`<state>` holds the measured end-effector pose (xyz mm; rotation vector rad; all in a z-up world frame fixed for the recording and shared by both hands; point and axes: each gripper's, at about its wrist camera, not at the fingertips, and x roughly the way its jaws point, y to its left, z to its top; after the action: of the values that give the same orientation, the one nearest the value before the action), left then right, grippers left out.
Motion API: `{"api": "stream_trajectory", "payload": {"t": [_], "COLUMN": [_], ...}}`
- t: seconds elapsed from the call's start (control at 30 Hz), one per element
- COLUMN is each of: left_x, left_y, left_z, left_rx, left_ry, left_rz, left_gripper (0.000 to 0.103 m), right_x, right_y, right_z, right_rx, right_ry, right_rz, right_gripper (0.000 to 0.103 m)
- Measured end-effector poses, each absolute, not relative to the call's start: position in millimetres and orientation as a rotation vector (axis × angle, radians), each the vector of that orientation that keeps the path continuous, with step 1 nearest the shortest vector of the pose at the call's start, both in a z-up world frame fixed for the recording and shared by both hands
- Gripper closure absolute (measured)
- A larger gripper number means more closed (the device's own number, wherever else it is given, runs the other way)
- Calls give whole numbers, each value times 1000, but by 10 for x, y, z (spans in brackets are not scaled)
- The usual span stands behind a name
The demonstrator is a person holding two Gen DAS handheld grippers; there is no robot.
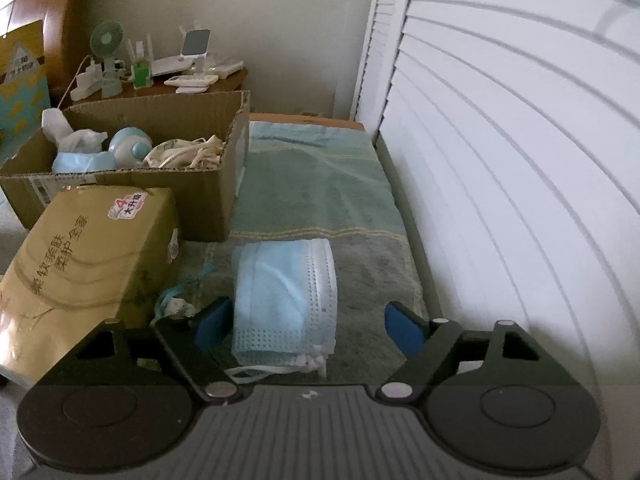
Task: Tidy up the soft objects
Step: 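Grasp the blue face mask with the right gripper while the left gripper grasps the brown hair tie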
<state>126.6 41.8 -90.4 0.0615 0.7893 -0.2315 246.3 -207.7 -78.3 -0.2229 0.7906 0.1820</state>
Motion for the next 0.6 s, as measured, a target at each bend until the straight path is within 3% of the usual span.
{"api": "stream_trajectory", "payload": {"t": [0.23, 0.6], "left_x": [1283, 1259], "left_y": [420, 420], "left_z": [-904, -886], "left_rx": [59, 74], "left_ry": [786, 791], "left_rz": [-229, -244], "left_gripper": [58, 65], "right_x": [2448, 2351], "right_y": [-2028, -2029], "right_z": [-769, -660], "right_rx": [-241, -250], "right_ry": [792, 778], "right_rz": [201, 200], "right_gripper": [48, 57]}}
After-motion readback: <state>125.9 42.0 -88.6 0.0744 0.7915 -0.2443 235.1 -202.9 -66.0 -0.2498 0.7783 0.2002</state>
